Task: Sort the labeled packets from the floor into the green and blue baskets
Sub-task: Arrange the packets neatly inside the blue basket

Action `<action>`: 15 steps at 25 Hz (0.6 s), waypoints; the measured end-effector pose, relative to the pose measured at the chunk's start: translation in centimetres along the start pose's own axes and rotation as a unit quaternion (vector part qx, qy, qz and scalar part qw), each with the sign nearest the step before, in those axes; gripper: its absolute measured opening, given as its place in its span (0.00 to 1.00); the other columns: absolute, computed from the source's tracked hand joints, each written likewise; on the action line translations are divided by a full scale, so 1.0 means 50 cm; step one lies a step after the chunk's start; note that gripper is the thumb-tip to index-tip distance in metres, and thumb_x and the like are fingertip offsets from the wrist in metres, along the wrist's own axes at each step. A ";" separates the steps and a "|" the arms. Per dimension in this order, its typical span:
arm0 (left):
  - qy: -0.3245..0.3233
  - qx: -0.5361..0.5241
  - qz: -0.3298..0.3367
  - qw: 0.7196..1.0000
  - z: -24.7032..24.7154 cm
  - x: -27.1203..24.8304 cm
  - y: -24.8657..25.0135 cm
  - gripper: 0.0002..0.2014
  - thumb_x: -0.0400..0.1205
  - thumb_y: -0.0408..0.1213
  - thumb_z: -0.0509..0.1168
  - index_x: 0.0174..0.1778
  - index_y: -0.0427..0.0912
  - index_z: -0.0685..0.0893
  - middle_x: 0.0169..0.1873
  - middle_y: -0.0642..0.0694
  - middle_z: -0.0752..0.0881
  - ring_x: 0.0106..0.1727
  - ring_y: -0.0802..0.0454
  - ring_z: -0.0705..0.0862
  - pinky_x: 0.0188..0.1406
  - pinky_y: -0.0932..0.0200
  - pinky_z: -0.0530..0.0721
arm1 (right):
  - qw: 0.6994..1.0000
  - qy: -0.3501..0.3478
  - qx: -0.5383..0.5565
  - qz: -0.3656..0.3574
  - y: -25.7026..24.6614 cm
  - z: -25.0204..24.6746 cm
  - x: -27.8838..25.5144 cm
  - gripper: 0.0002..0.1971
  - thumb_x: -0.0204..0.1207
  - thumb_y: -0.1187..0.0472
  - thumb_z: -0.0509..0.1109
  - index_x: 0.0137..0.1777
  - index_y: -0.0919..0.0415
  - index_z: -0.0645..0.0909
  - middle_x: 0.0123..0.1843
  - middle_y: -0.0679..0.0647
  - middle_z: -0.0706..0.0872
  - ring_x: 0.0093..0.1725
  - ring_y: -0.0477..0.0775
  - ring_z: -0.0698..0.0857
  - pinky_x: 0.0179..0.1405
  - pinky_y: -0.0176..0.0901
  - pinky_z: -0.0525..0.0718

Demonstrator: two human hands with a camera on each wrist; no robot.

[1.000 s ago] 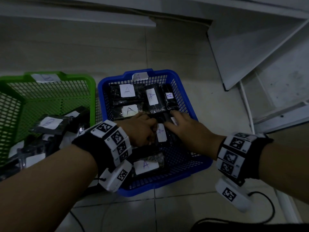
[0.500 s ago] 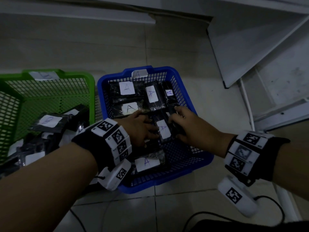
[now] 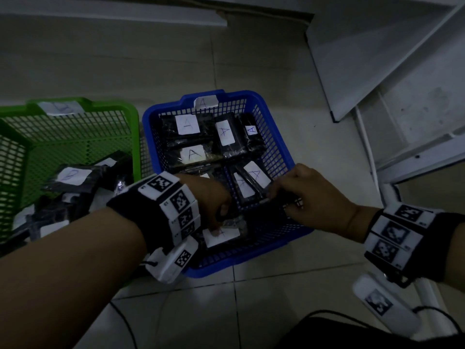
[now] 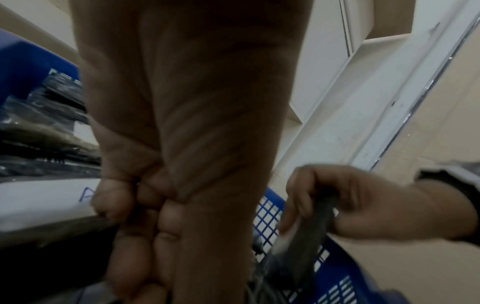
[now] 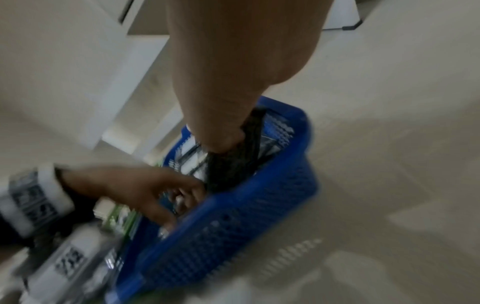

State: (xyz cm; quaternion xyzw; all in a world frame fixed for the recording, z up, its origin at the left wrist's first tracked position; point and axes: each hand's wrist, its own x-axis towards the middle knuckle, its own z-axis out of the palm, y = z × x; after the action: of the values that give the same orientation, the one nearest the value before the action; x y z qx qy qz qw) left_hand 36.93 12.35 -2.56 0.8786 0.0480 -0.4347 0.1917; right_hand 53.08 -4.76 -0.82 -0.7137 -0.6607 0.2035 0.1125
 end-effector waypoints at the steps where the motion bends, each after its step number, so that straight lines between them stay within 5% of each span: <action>1: -0.009 0.003 -0.004 1.000 -0.001 0.002 -0.002 0.26 0.74 0.49 0.73 0.65 0.41 0.79 0.54 0.43 0.82 0.56 0.46 0.80 0.51 0.56 0.76 | 0.999 -0.037 -0.031 -0.016 0.001 0.005 -0.006 0.19 0.61 0.65 0.68 0.50 0.46 0.74 0.47 0.53 0.78 0.49 0.54 0.76 0.42 0.47 0.80; 4: -0.023 0.019 -0.008 1.000 -0.016 -0.007 -0.014 0.26 0.76 0.49 0.72 0.66 0.38 0.79 0.47 0.49 0.78 0.49 0.51 0.76 0.49 0.55 0.77 | 0.983 -0.106 -0.128 -0.083 0.011 0.016 -0.006 0.25 0.56 0.74 0.71 0.46 0.51 0.67 0.48 0.51 0.79 0.49 0.51 0.70 0.42 0.38 0.69; 10: -0.016 0.033 -0.011 0.999 -0.017 -0.015 -0.027 0.24 0.81 0.46 0.66 0.70 0.38 0.76 0.60 0.41 0.83 0.58 0.44 0.81 0.51 0.56 0.76 | 0.986 -0.071 -0.134 -0.069 0.021 -0.018 0.023 0.21 0.58 0.69 0.76 0.47 0.53 0.72 0.50 0.53 0.75 0.51 0.54 0.71 0.43 0.48 0.78; 13: -0.022 0.032 0.002 0.999 -0.008 -0.006 -0.033 0.22 0.81 0.44 0.66 0.67 0.34 0.78 0.49 0.43 0.78 0.46 0.49 0.77 0.40 0.61 0.72 | 0.983 -0.080 -0.155 -0.062 0.017 0.000 0.026 0.26 0.54 0.69 0.79 0.49 0.54 0.71 0.51 0.55 0.75 0.51 0.54 0.70 0.39 0.48 0.79; 15: -0.020 0.028 0.000 0.999 -0.010 -0.005 -0.034 0.22 0.81 0.44 0.66 0.67 0.34 0.78 0.50 0.41 0.80 0.43 0.50 0.77 0.36 0.63 0.71 | 0.972 -0.129 -0.184 -0.071 0.026 0.030 0.013 0.25 0.53 0.69 0.81 0.49 0.56 0.75 0.52 0.58 0.77 0.53 0.56 0.72 0.37 0.46 0.80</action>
State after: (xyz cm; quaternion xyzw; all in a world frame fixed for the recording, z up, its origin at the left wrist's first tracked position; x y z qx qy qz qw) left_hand 36.73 14.12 -2.60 0.8747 0.0319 -0.4536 0.1677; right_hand 53.63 -4.40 -2.79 -0.6414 -0.7446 0.1604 -0.0923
